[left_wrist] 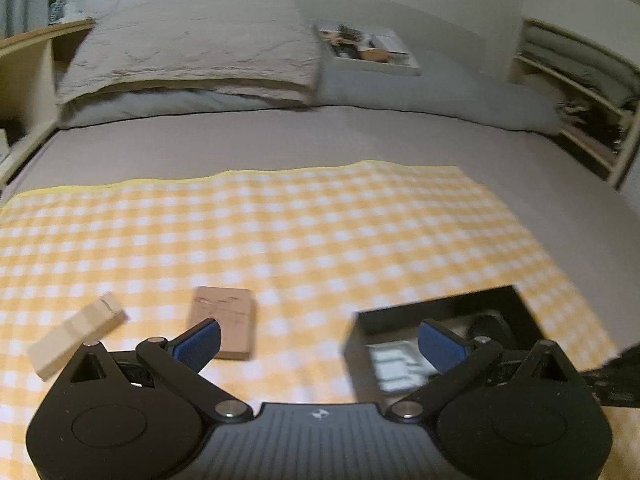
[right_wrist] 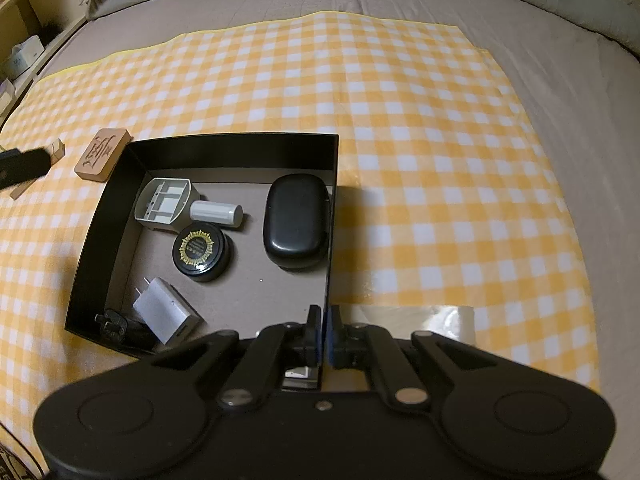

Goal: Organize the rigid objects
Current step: 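Move the left tool to the carved brown wooden tile and grasp it, then carry the wooden tile with the left tool into the box and release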

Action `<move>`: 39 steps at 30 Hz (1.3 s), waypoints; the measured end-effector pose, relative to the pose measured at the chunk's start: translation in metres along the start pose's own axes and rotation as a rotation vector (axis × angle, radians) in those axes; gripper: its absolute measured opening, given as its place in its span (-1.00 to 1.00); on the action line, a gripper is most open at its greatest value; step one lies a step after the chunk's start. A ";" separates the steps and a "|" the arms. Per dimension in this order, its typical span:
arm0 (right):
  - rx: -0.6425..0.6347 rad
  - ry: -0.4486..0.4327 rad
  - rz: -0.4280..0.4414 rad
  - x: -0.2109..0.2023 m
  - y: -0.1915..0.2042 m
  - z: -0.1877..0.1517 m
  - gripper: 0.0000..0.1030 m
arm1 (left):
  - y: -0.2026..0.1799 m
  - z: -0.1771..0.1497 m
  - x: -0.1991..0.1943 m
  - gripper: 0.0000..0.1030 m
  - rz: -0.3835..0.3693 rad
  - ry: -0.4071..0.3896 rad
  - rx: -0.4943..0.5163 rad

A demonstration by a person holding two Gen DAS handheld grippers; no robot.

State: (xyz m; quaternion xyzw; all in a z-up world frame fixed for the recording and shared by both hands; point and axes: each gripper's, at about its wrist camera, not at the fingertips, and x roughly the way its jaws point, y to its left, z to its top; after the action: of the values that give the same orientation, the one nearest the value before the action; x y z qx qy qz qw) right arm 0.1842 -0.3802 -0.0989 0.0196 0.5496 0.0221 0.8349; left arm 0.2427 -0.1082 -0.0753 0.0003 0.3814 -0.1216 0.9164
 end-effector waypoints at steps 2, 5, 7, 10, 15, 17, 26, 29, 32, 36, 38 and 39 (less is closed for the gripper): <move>0.000 0.000 0.001 0.000 0.000 0.000 -0.94 | 0.012 0.002 0.009 1.00 0.021 -0.002 -0.010; -0.002 0.000 -0.001 0.000 0.002 0.000 -0.94 | 0.023 0.003 0.023 1.00 0.063 -0.003 -0.017; -0.007 0.000 -0.003 0.000 0.001 0.000 -0.94 | 0.030 0.004 0.032 1.00 0.092 -0.004 -0.024; -0.016 -0.001 -0.003 0.000 0.001 0.000 -0.93 | 0.037 0.003 0.046 1.00 0.122 0.004 -0.047; -0.027 -0.002 -0.002 -0.001 0.000 0.000 -0.93 | 0.045 0.002 0.069 1.00 0.161 0.033 -0.084; -0.029 -0.003 0.001 -0.002 0.001 -0.001 -0.93 | 0.048 0.001 0.077 1.00 0.184 0.042 -0.094; -0.031 -0.004 0.011 -0.005 -0.002 -0.003 -0.93 | 0.055 0.000 0.105 1.00 0.174 0.104 -0.137; -0.032 -0.005 0.013 -0.007 -0.002 -0.004 -0.93 | 0.054 -0.002 0.111 0.92 0.193 0.123 -0.119; -0.030 -0.005 0.017 -0.006 -0.004 -0.005 -0.93 | 0.054 -0.001 0.116 0.69 0.202 0.137 -0.107; -0.035 -0.004 0.018 -0.012 0.001 -0.008 -0.93 | 0.055 -0.003 0.123 0.59 0.240 0.169 -0.076; -0.038 -0.004 0.017 -0.012 0.000 -0.008 -0.93 | 0.055 -0.004 0.125 0.59 0.251 0.172 -0.073; -0.038 -0.003 0.016 -0.011 0.002 -0.007 -0.93 | 0.057 -0.004 0.125 0.58 0.248 0.173 -0.077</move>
State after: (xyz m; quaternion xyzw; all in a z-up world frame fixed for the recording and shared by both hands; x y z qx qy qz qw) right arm 0.1736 -0.3784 -0.0913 0.0082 0.5476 0.0391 0.8358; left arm 0.3375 -0.0808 -0.1713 0.0228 0.4605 0.0074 0.8874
